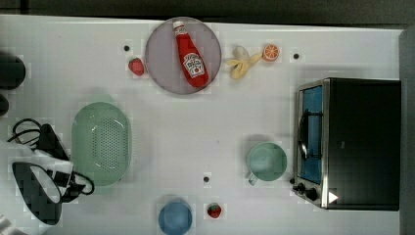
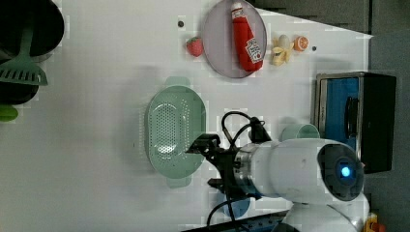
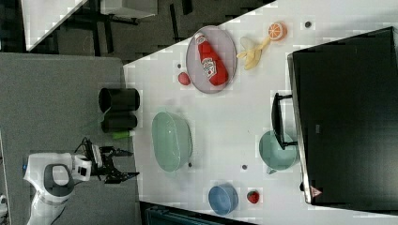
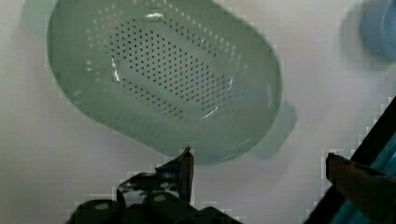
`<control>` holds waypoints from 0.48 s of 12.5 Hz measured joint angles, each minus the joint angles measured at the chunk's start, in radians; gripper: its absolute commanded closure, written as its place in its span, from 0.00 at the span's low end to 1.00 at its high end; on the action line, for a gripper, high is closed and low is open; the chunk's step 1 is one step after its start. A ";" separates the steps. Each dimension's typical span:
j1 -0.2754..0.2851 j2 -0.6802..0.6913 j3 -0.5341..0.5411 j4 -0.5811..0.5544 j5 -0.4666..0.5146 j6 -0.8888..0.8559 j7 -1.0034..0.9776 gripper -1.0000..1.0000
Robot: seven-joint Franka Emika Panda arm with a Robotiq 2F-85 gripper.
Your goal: Drag strainer left to right.
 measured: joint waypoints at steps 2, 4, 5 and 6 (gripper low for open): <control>-0.011 0.045 0.022 -0.002 -0.015 0.074 0.161 0.00; -0.012 0.138 0.022 0.010 -0.030 0.142 0.283 0.00; -0.014 0.186 0.012 0.010 -0.061 0.161 0.340 0.00; -0.021 0.246 0.004 0.014 -0.096 0.197 0.374 0.00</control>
